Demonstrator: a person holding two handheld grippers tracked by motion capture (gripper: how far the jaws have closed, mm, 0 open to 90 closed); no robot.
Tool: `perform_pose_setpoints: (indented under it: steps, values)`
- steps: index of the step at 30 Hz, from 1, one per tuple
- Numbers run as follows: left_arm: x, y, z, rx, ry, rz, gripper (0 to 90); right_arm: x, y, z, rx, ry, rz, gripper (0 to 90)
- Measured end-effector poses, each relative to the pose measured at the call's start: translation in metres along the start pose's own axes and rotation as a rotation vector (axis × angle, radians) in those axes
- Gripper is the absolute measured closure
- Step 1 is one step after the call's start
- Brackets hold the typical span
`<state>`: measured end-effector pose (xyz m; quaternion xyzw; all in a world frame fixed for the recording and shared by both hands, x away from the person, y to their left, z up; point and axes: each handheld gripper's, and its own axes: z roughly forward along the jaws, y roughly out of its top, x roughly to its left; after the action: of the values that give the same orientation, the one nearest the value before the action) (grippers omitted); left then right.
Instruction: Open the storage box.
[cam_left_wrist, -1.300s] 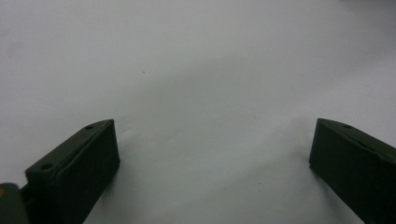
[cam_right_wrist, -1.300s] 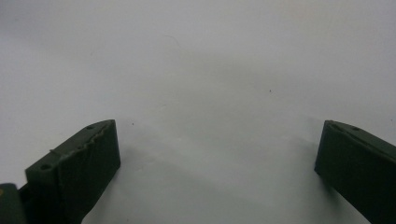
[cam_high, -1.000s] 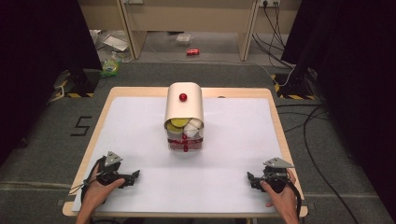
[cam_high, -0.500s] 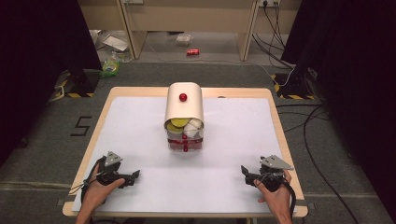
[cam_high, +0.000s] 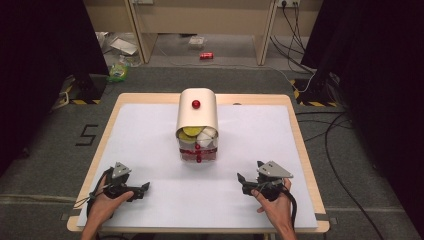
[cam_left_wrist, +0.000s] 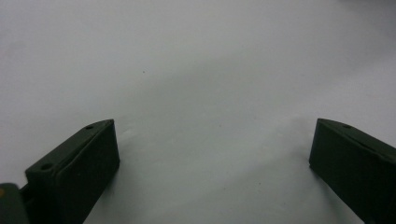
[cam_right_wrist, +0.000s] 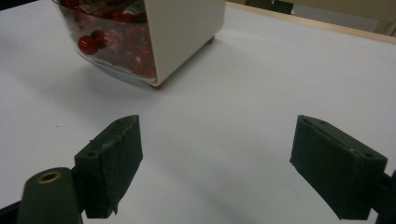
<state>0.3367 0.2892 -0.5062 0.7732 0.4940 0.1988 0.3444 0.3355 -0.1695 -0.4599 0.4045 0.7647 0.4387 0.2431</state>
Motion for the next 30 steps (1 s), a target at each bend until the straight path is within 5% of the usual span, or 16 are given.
perform_pose_setpoints:
  steps: [30]
  values:
    - [0.0,0.0,0.0,-0.001,0.0,-0.002,0.7,0.044,0.059,0.005,-0.092,0.093,-0.094,28.8]
